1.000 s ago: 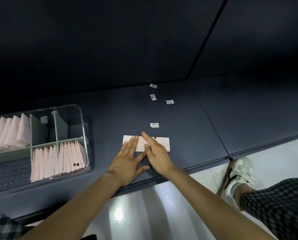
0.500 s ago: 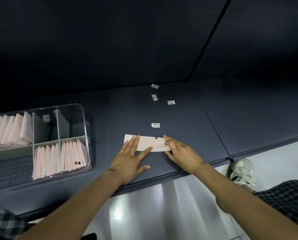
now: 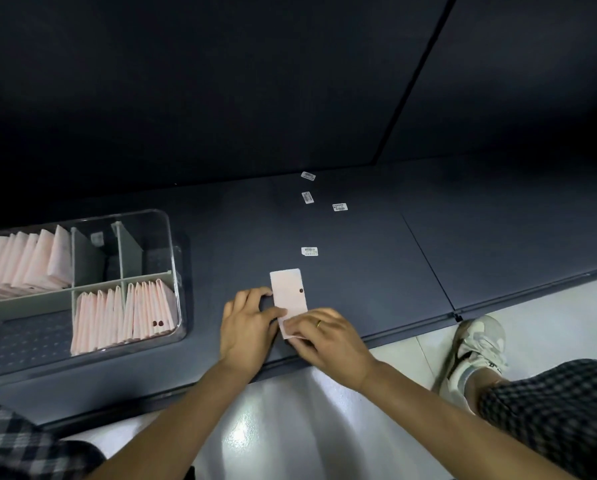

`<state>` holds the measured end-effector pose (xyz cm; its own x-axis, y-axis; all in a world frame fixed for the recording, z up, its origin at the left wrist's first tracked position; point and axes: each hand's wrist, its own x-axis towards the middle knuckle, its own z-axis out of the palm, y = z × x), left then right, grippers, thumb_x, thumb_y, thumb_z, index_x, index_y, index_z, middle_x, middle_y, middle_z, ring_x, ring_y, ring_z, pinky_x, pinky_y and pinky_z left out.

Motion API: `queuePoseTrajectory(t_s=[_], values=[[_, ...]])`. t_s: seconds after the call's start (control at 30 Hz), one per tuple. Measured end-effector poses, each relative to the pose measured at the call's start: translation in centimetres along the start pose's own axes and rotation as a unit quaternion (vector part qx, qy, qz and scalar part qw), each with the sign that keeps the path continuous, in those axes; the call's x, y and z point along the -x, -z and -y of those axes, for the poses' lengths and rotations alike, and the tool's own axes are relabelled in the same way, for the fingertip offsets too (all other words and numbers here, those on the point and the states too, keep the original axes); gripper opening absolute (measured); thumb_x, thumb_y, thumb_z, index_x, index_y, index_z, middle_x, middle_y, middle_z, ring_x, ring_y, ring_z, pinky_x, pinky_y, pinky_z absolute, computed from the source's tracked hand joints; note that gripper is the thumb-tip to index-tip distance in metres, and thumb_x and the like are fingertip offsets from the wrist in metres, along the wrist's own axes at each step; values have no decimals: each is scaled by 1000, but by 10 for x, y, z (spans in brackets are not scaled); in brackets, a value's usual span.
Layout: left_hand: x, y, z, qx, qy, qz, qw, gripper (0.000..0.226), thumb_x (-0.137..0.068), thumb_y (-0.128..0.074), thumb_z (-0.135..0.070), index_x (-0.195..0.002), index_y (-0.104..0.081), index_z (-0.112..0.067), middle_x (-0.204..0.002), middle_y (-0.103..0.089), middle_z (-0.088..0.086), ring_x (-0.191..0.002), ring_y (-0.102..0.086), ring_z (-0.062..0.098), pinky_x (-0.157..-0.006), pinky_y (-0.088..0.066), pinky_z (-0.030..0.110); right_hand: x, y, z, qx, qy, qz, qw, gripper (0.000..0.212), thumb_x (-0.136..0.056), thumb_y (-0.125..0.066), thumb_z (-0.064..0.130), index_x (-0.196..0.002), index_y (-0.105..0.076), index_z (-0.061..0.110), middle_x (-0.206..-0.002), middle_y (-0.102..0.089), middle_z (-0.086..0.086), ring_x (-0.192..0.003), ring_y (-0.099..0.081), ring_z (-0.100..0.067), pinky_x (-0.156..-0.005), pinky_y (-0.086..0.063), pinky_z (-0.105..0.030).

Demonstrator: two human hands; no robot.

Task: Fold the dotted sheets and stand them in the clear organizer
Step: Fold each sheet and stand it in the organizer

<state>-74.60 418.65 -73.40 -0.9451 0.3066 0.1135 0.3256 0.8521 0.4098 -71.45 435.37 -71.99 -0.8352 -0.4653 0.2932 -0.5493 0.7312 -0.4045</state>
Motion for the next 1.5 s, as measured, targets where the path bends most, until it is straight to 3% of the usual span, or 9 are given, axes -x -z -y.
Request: queuePoseTrajectory(t_s=[0.17, 0.4, 0.6, 0.73, 0.8, 0.9, 1.13, 1.27, 1.5], values=[[10, -8, 0, 77, 84, -26, 993, 29, -66, -82, -7, -84, -78, -29, -97, -66, 5, -88, -57, 35, -70, -38, 37, 2, -2, -13, -67, -199, 66, 976, 36, -84, -62, 9, -119, -61, 17, -110, -66, 6, -109, -52, -12, -93, -35, -22], [-2, -13, 4, 108, 208, -8, 972, 16, -80, -71, -39, -89, -76, -27, -99, -54, -5, -101, -42, 22, -75, -19, 27, -25, -6, -18, -205, -415, 18, 886, 8, -81, -71, 18, -82, -70, 10, -73, -63, 4, -71, -56, -9, -67, -39, -21], [-4, -8, -4, 81, 202, -16, 976, 19, -81, -72, -33, -92, -64, -20, -100, -54, 1, -99, -48, 27, -81, -31, 33, -42, -12, -25, -194, -512, 35, 836, 17, -77, -75, 21, -90, -65, 16, -92, -73, -5, -91, -66, -21, -83, -51, -32], [7, -9, -17, 21, -30, -18, 999, 41, -67, -84, -18, -103, -68, -9, -115, -65, 11, -104, -63, 33, -87, -52, 46, -47, -12, -29, -188, -526, 51, 828, 21, -74, -77, 23, -81, -58, 20, -92, -72, -5, -92, -66, -21, -82, -50, -30], [12, -16, -22, -23, -85, 51, 995, 62, -76, -77, -31, -128, -56, -4, -139, -50, 14, -128, -49, 30, -107, -34, 49, -48, -11, -31, -184, -527, 54, 828, 22, -74, -78, 26, -81, -59, 20, -93, -72, -4, -93, -65, -19, -81, -49, -28], [16, -24, -14, -82, -77, 139, 984, 78, -96, -35, -53, -150, -4, -6, -156, 4, 6, -147, 0, 21, -115, 13, 39, -48, -10, -32, -171, -525, 83, 830, 22, -76, -76, 26, -90, -63, 15, -97, -71, -4, -97, -64, -19, -81, -47, -26], [17, -28, -7, -120, -113, 179, 970, 77, -92, -17, -67, -147, 16, -25, -156, 20, 11, -144, 21, 24, -112, 22, 40, -64, -2, -21, -192, -397, -70, 895, 19, -87, -52, -2, -101, -64, 6, -95, -67, -10, -86, -60, -18, -81, -46, -26], [17, -28, -6, -121, -111, 191, 968, 78, -91, -17, -69, -150, 9, -25, -157, 15, 14, -145, 19, 24, -115, 19, 37, -78, -11, -17, -368, -342, 72, 862, 30, -88, -42, -18, -111, -59, -9, -112, -64, -24, -93, -61, -20, -81, -49, -15], [17, -19, 5, -115, -134, 200, 964, 76, -89, -16, -70, -150, 7, -31, -158, 16, 7, -141, 26, 18, -111, 24, 34, -87, -15, -39, -307, -329, 111, 886, 34, -89, -42, -16, -110, -64, -2, -114, -65, -20, -96, -59, -14, -85, -44, -12]])
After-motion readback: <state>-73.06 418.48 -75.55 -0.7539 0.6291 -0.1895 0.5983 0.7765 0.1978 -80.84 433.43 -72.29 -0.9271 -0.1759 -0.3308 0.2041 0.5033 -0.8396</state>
